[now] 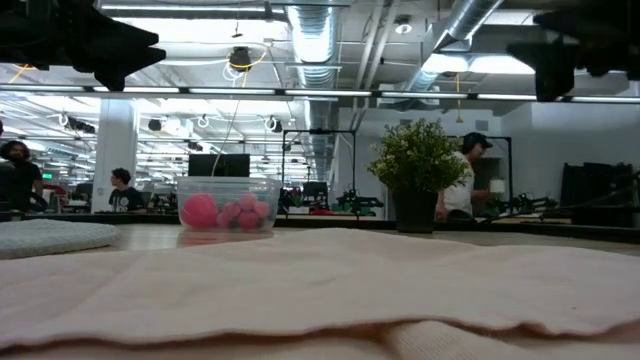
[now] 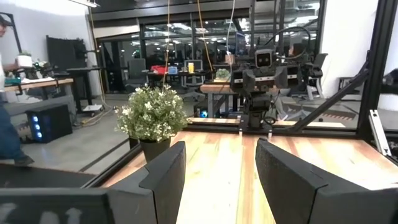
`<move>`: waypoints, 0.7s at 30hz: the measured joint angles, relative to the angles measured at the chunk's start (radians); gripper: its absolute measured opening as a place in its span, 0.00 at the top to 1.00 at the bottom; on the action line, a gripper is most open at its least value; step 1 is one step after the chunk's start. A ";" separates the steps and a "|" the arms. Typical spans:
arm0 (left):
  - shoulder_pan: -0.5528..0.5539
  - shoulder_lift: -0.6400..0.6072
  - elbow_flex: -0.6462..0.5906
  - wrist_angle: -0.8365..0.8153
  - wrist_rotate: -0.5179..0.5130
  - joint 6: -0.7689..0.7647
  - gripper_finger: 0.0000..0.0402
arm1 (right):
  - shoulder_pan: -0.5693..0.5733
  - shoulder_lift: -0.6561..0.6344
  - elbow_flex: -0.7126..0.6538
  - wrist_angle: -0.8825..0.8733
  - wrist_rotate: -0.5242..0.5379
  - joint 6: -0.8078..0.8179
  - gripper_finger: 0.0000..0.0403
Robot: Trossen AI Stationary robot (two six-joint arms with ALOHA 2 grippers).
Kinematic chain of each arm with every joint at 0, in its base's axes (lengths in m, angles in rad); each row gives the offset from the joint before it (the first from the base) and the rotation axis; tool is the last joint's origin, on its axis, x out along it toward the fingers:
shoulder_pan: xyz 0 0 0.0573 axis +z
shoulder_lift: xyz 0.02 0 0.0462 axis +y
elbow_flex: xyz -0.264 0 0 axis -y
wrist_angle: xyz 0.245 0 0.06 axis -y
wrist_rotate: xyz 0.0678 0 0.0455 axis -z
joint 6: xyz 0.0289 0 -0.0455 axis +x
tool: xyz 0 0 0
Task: Pick and placing Produce into tupperware
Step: Return to Home Position
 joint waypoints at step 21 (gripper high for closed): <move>0.001 -0.001 -0.033 -0.006 0.019 0.029 0.54 | -0.174 -0.106 -0.033 -0.219 -0.123 0.030 0.33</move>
